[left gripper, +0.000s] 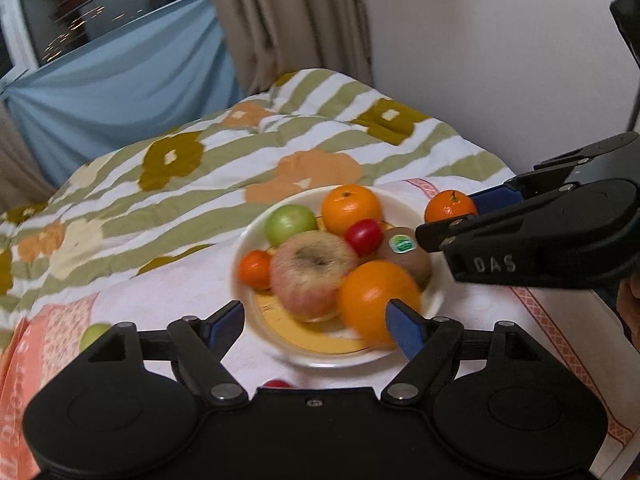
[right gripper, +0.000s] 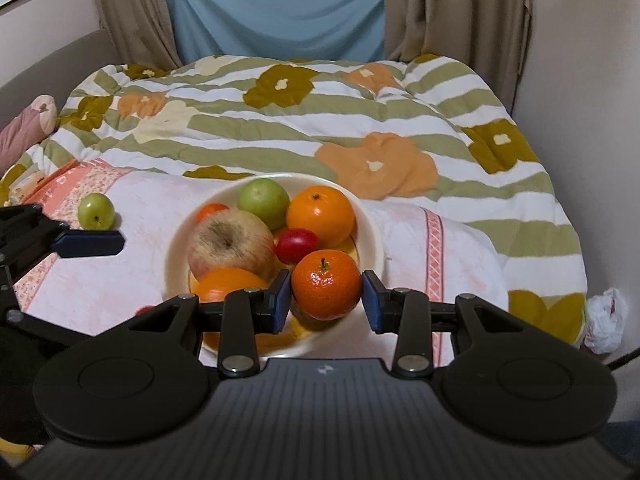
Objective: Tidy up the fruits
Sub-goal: 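Lower the orange and mandarin into the bowl and open both tools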
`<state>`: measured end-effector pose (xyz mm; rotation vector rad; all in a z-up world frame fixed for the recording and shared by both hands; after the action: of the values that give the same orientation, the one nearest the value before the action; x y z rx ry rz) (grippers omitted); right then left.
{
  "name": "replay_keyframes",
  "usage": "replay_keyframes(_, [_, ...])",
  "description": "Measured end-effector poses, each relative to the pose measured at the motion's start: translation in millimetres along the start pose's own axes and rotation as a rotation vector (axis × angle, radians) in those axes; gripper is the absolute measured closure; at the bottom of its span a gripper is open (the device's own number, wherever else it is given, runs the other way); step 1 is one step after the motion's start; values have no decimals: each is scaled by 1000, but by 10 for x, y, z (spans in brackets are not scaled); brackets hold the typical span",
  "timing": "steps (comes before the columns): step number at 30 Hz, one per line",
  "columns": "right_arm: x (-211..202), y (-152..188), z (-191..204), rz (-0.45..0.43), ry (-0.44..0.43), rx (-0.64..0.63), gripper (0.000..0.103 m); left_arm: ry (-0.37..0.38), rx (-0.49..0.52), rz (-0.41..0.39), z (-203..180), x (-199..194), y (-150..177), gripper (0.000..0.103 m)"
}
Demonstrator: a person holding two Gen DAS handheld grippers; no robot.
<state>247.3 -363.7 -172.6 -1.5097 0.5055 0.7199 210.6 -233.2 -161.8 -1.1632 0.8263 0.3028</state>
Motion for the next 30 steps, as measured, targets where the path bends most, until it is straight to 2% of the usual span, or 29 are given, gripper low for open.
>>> replay_keyframes(10, [178,-178,168,1,-42,-24,51,-76,-89,17,364,-129,147,21])
replay_keyframes(18, [399,-195,185,25,-72,-5,49,-115,-130,41,520,-143,258,21])
replay_keyframes(19, [417,-199,181,22,-72,-4,46,-119,-133,42,533,-141,264,21])
replay_keyframes(20, [431,-206,181,20,-71,-7,36,-123,-138,44,549,-145,274,21])
replay_keyframes(22, [428,-217,176,13,-52,-16,9,-127,-146,47,577,-156,291,21])
replay_keyframes(23, [406,-223,171,2,-35,-18,4,-127,-149,49,587,-161,299,21])
replay_keyframes(24, [386,-230,166,-9,-26,-19,0,-127,-153,51,594,-167,306,21])
replay_keyframes(30, [270,-234,185,-21,-24,-25,0,-127,-164,37,638,-250,278,21])
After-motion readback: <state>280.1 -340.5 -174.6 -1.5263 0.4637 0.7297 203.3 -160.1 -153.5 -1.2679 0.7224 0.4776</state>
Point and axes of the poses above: each gripper's, at about its wrist camera, not at the fingertips, and x roughly the way its jaws point, z to its left, y to its underside, the point moved 9 cm from there along x, roughly the way its jaws point, and after that the axes turned 2 degrees about y, right-handed, at the moved point
